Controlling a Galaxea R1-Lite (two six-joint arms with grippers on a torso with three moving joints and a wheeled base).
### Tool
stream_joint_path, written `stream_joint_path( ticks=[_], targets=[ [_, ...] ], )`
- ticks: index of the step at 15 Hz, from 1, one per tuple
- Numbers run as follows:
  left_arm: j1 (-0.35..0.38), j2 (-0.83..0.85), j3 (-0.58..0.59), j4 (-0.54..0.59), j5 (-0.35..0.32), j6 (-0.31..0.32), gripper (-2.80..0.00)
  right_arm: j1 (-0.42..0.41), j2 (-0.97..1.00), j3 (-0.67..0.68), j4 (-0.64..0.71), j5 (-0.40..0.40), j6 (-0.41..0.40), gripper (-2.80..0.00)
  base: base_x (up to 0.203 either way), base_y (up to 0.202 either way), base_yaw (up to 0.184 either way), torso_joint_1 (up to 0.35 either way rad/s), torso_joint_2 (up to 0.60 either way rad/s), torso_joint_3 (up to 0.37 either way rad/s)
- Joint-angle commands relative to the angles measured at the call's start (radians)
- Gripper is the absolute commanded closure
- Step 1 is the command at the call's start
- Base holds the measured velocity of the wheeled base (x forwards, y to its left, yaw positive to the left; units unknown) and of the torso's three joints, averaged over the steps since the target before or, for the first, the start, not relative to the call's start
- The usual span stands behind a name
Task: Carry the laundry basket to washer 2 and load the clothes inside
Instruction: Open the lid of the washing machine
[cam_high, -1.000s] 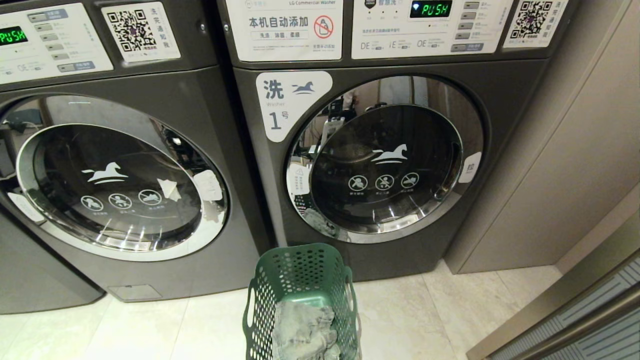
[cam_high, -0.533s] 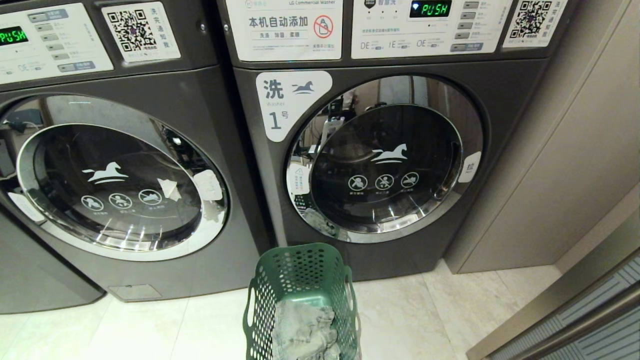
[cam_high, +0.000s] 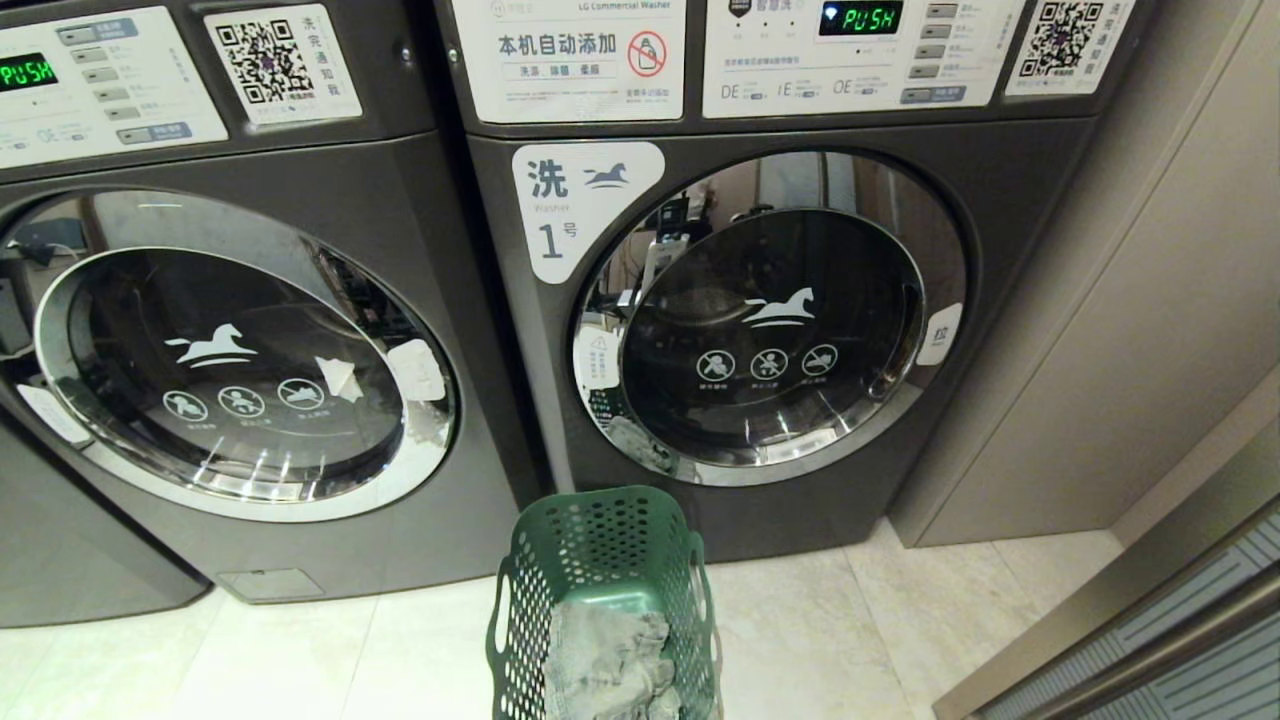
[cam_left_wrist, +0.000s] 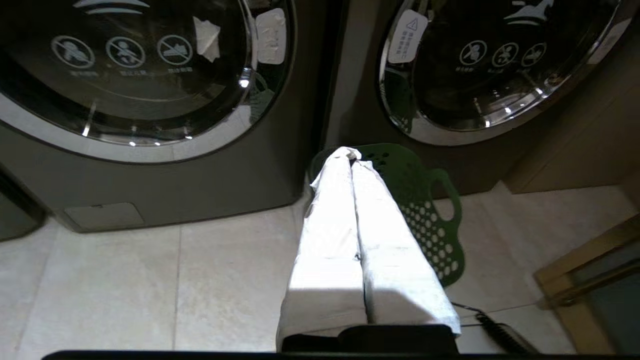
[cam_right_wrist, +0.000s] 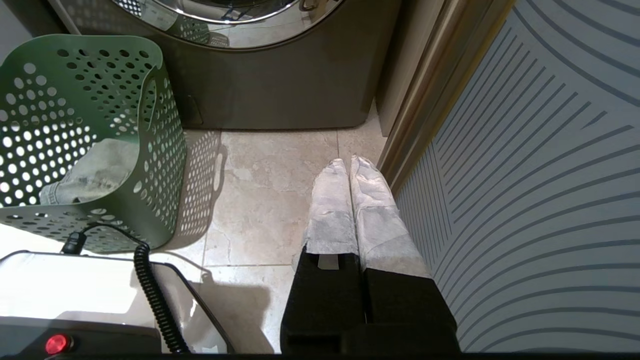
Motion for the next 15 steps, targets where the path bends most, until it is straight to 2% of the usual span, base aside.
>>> stream_joint_path(
  ticks=[1, 4, 5, 8, 10, 13, 15],
  targets=[
    [-0.001, 0.352, -0.118, -0.014, -0.021, -0.07, 0.0, 0.0, 0.002, 0.0, 0.002, -0.002, 0.001, 0.0, 0.0, 0.0, 0.0, 0.0, 0.0, 0.0],
    [-0.002, 0.743, -0.194, -0.144, -0.097, -0.179, 0.0, 0.0, 0.002, 0.0, 0.002, -0.006, 0.005, 0.0, 0.0, 0.0, 0.0, 0.0, 0.0, 0.0],
    [-0.005, 0.858, -0.21, -0.204, -0.118, -0.215, -2.8, 0.0, 0.002, 0.0, 0.002, -0.006, 0.005, 0.0, 0.0, 0.0, 0.0, 0.0, 0.0, 0.0],
    [-0.013, 1.127, -0.245, -0.392, -0.157, -0.281, -2.8, 0.0, 0.002, 0.0, 0.0, -0.006, 0.005, 0.0, 0.0, 0.0, 0.0, 0.0, 0.0, 0.0],
    [-0.016, 1.225, -0.244, -0.577, -0.166, -0.294, -2.8, 0.0, 0.002, 0.0, 0.002, -0.006, 0.005, 0.0, 0.0, 0.0, 0.0, 0.0, 0.0, 0.0],
    [-0.006, 1.277, -0.18, -0.744, -0.18, -0.218, -2.8, 0.0, 0.002, 0.0, 0.002, -0.006, 0.007, 0.0, 0.0, 0.0, 0.0, 0.0, 0.0, 0.0],
    [0.015, 1.347, -0.151, -0.918, -0.201, -0.175, -2.8, 0.0, 0.002, 0.0, 0.002, -0.006, 0.005, 0.0, 0.0, 0.0, 0.0, 0.0, 0.0, 0.0]
  ],
)
